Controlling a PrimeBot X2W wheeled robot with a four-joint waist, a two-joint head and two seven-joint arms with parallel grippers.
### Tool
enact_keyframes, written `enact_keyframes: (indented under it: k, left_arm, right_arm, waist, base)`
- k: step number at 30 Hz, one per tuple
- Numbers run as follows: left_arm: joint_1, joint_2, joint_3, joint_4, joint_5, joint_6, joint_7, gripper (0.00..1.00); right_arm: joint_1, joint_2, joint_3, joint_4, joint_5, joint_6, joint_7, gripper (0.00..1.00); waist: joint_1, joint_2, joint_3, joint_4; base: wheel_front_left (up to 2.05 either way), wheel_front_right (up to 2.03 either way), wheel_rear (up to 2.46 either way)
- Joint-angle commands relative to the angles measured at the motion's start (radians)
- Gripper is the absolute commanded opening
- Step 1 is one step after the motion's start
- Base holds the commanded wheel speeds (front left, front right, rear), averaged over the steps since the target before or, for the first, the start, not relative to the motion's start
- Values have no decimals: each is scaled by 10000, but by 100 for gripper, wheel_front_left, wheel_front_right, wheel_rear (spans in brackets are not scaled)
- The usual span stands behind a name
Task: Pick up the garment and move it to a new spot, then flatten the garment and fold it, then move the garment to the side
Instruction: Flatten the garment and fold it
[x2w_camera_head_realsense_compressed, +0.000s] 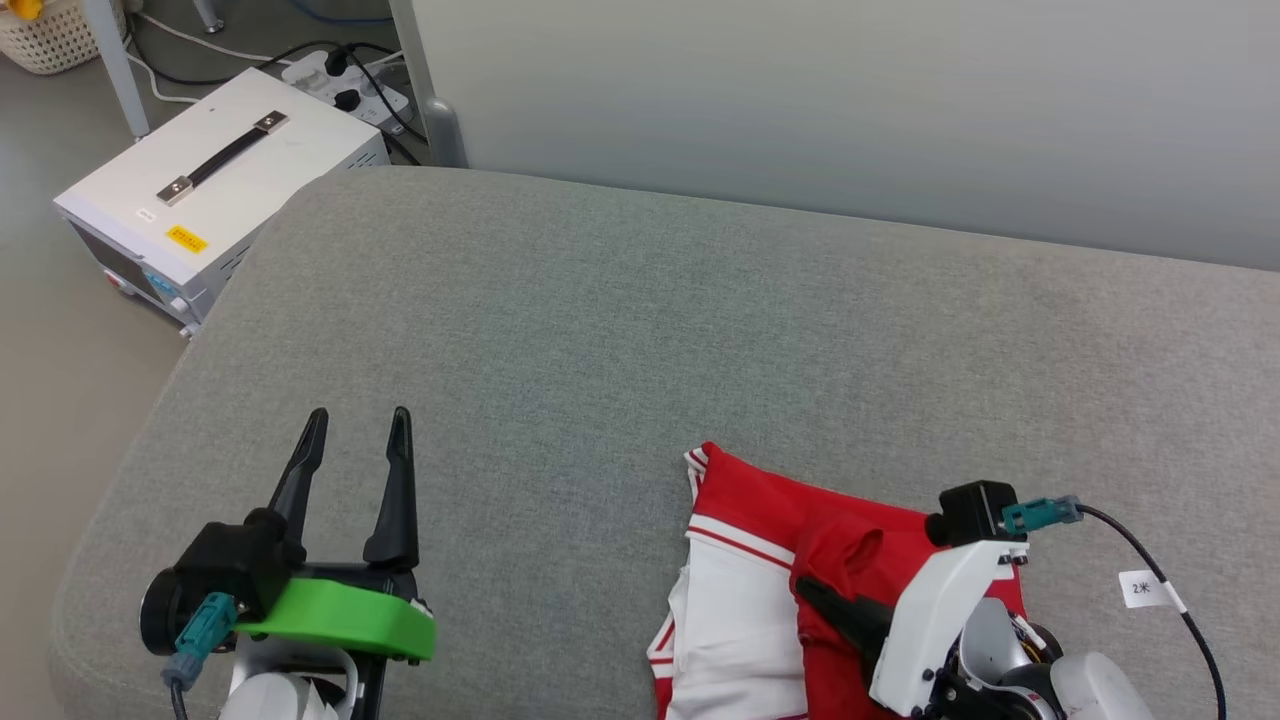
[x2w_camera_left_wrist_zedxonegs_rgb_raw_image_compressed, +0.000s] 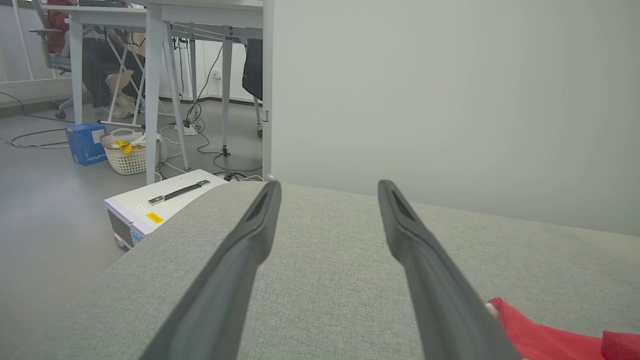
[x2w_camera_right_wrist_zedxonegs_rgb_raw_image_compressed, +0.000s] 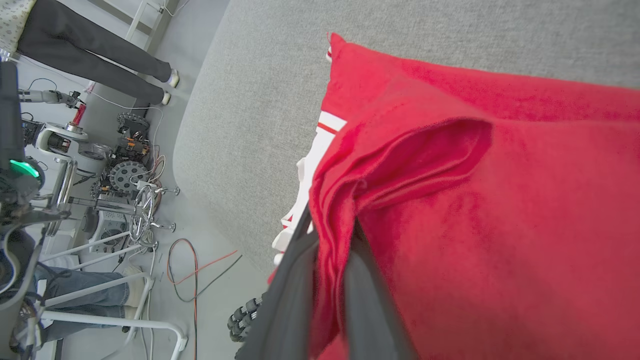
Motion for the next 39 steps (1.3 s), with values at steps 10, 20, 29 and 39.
enact_keyframes:
  k: [10,20,29,39]
  left_arm:
    - [-19,-32,17,37,-107,-29,-57,100]
    - [38,-90,9,79,-90,-29,-57,100]
    - [49,-87,-111,31,-91,-29,-57,100]
    - [12,-143,-415,29,-78,-29,-57,100]
  right_arm:
    - [-1073,-13,1408,1302,1623,-6,-1241,100]
    - [-1516,-21,1589,633,924,-6,-1368,100]
    - [-2437,-2044,1064,-324,-3091,-6,-3191,100]
    - [-1952,-3121,-756,-508,-4567,-6,-5228,100]
  waist:
    - [0,111,216,228]
    - [0,111,98,32]
    - [0,111,104,-388]
    - [0,111,182,-766]
  base:
    - [0,0,0]
    - [0,0,0]
    - [0,0,0]
    - [0,0,0]
